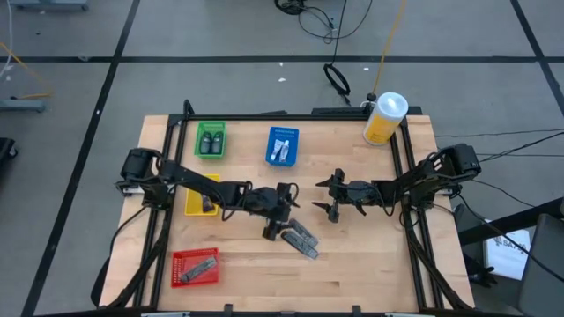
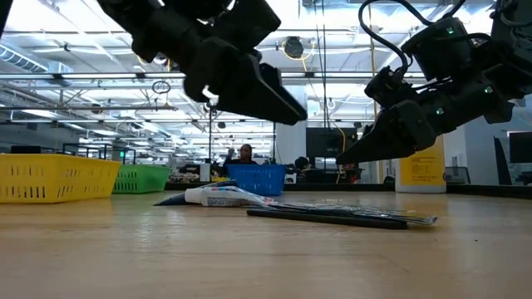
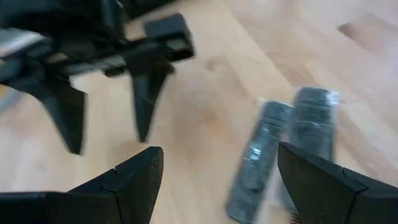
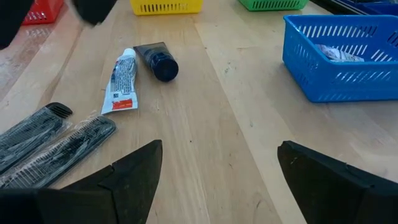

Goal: Pick & Place Travel size toiletries
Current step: Put the white toothpaste in the blue basket

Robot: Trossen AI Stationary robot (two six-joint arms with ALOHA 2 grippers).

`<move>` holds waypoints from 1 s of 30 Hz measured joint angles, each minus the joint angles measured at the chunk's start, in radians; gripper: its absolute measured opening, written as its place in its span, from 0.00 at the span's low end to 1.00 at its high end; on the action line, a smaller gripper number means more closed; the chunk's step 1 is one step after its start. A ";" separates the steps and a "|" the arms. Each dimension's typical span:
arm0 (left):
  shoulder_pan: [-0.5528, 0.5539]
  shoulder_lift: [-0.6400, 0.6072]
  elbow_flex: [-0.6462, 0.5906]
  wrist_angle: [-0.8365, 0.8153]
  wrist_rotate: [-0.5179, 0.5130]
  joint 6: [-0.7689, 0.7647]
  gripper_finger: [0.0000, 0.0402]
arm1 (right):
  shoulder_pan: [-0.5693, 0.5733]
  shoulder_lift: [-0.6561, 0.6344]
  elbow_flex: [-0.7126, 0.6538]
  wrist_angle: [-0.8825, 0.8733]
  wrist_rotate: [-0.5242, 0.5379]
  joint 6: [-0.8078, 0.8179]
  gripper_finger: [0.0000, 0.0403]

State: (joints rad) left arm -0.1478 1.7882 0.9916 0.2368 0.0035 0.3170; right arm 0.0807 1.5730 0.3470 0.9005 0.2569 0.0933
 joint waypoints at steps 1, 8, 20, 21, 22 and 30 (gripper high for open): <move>-0.002 0.000 0.000 -0.015 0.012 -0.020 0.76 | 0.000 0.000 0.000 0.000 0.000 0.000 0.77; -0.007 0.000 0.001 -0.202 0.017 -0.138 0.76 | 0.000 0.000 0.000 0.000 0.000 0.006 0.77; -0.044 0.009 -0.004 -0.496 -0.088 -0.317 0.71 | 0.000 0.000 0.000 0.005 0.000 0.008 0.77; -0.044 0.014 -0.005 -0.496 -0.088 -0.323 0.69 | 0.000 0.000 0.000 0.007 0.000 0.008 0.77; -0.044 0.023 -0.006 -0.498 -0.088 -0.325 0.67 | 0.000 0.000 0.000 0.008 0.000 0.008 0.77; -0.034 0.050 -0.004 -0.466 -0.087 -0.332 0.46 | 0.000 0.000 0.000 0.008 0.000 0.008 0.77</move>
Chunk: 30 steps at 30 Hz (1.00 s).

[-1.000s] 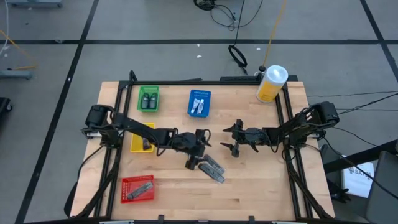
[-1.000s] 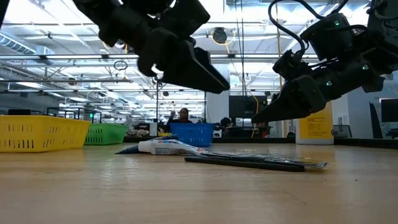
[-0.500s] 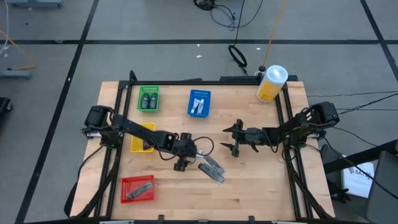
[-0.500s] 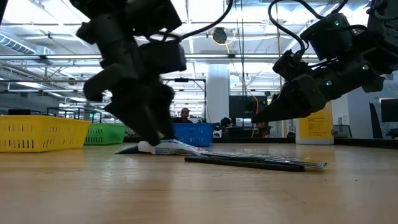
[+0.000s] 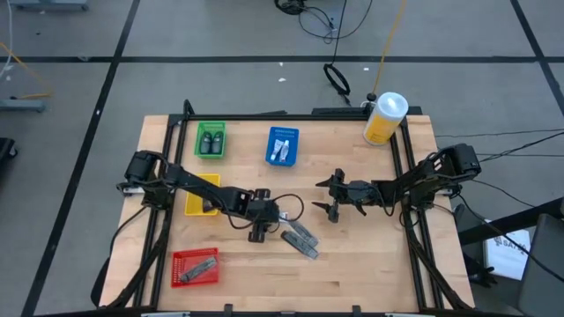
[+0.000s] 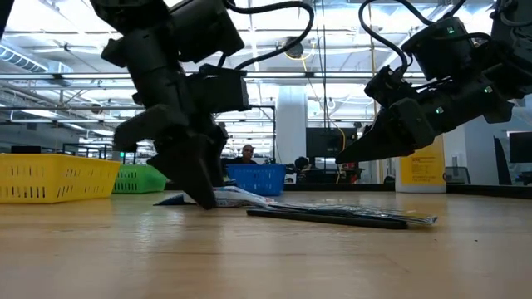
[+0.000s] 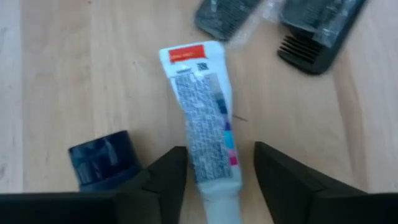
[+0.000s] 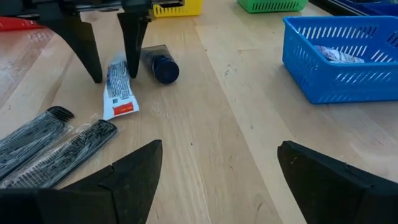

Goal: Pick & Place Travel size toiletries
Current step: Put the white toothpaste in the blue basket

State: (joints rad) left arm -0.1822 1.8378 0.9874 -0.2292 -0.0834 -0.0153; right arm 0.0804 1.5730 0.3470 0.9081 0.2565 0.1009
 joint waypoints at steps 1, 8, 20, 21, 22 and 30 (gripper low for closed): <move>0.004 -0.001 0.000 0.006 0.000 -0.009 0.43 | 0.000 0.000 0.000 0.000 0.000 0.000 0.77; 0.034 -0.002 -0.002 0.068 0.049 -0.090 0.23 | 0.000 0.000 0.000 0.000 0.000 -0.002 0.77; 0.111 -0.002 0.058 0.177 0.075 -0.255 0.06 | 0.000 0.000 0.000 -0.001 0.000 -0.004 0.77; 0.121 -0.002 0.073 0.179 0.073 -0.256 0.06 | 0.000 0.000 0.000 0.000 0.000 -0.004 0.77; 0.133 -0.002 0.090 0.179 0.062 -0.256 0.06 | 0.000 0.000 0.000 0.000 0.000 -0.004 0.77; 0.275 -0.003 0.237 0.046 -0.065 -0.281 0.05 | 0.000 0.000 0.000 -0.001 0.000 -0.004 0.77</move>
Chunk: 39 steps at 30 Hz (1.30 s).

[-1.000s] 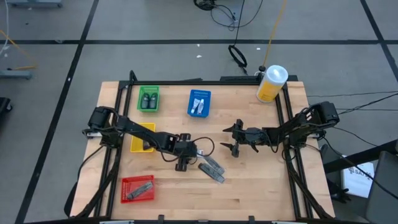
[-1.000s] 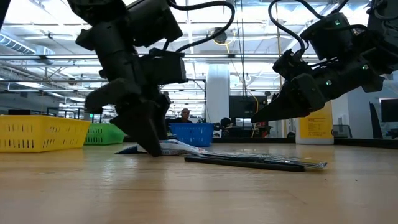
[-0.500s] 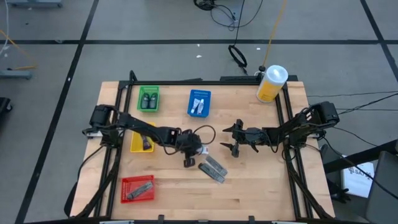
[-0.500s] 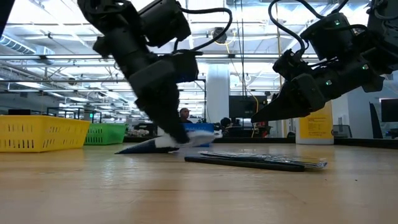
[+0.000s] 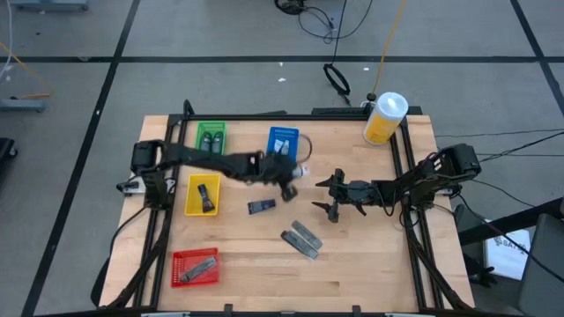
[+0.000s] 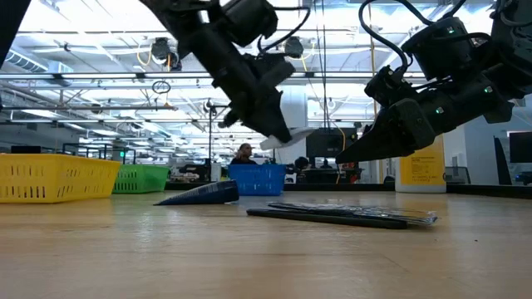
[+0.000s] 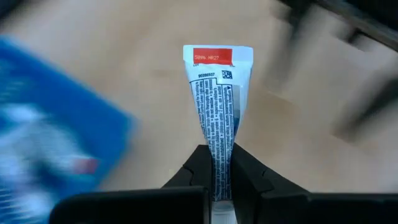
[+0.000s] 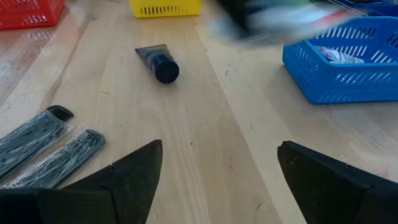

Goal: Pick & Place Travel size toiletries
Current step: Put the white toothpaste in the blue basket

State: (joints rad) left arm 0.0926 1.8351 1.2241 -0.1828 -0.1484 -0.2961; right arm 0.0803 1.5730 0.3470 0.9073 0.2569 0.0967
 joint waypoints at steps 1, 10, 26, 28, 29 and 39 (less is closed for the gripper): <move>0.025 0.000 0.018 -0.030 -0.025 -0.007 0.05 | 0.000 0.000 0.000 0.000 0.000 0.000 0.77; 0.283 -0.001 0.075 -0.175 0.018 -0.083 0.05 | 0.000 0.000 0.000 0.000 0.000 0.000 0.77; 0.328 0.004 0.075 -0.154 0.043 -0.207 0.12 | 0.000 0.000 0.000 0.000 0.000 0.000 0.77; 0.319 0.014 0.075 -0.149 0.040 -0.213 0.14 | 0.000 0.000 0.000 0.000 0.000 0.000 0.77; 0.316 0.018 0.075 -0.155 0.035 -0.218 0.14 | 0.000 0.000 0.000 0.000 0.000 0.000 0.77; 0.307 0.086 0.075 -0.099 0.017 -0.261 0.15 | 0.000 0.000 0.000 -0.011 0.001 0.010 0.77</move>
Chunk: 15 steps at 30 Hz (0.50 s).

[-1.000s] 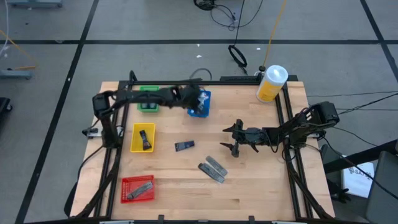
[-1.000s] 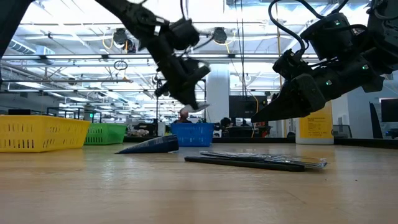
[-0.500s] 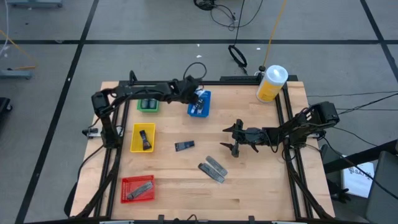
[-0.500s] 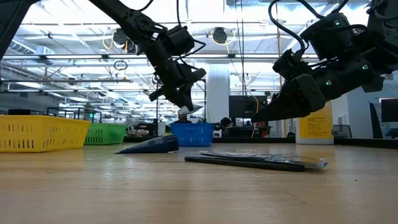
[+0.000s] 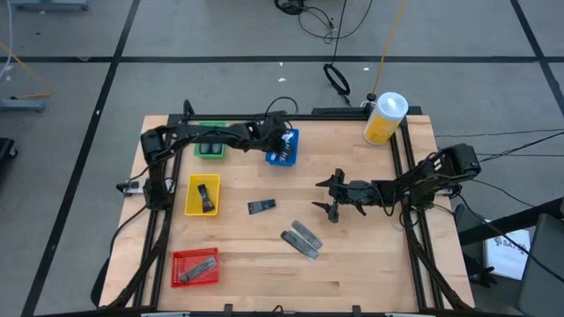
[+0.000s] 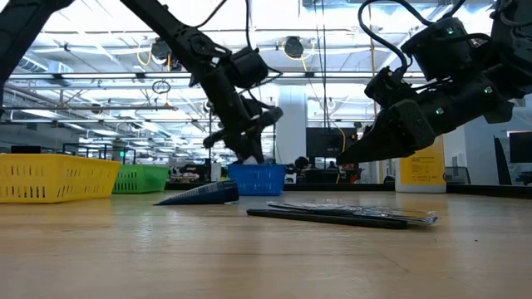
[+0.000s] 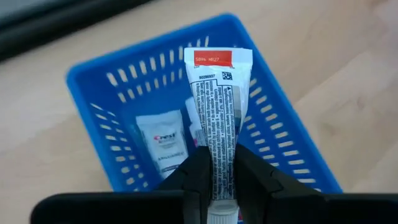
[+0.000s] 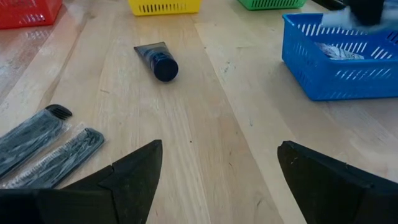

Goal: Pick & Place Travel size toiletries
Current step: Put the white toothpaste in the blue basket

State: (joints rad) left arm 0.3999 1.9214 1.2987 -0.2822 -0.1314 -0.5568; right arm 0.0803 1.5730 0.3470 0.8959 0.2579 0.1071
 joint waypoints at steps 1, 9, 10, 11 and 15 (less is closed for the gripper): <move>0.000 0.008 0.000 0.000 0.000 -0.003 0.15 | 0.000 0.000 0.000 0.000 0.000 0.000 0.77; -0.008 0.020 0.000 0.021 0.001 -0.002 0.17 | 0.000 0.000 0.000 0.001 0.000 0.001 0.77; -0.008 0.020 0.000 0.019 0.002 -0.002 0.18 | 0.000 0.000 0.000 0.001 0.000 0.001 0.77; -0.009 0.020 0.000 0.018 0.003 0.000 0.19 | 0.000 0.000 0.000 0.001 0.000 0.001 0.77; -0.008 0.020 0.000 0.018 0.003 0.013 0.28 | 0.000 0.000 0.000 0.002 0.000 0.001 0.77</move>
State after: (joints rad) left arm 0.3923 1.9419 1.2987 -0.2645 -0.1280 -0.5440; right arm 0.0803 1.5730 0.3470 0.8984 0.2575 0.1081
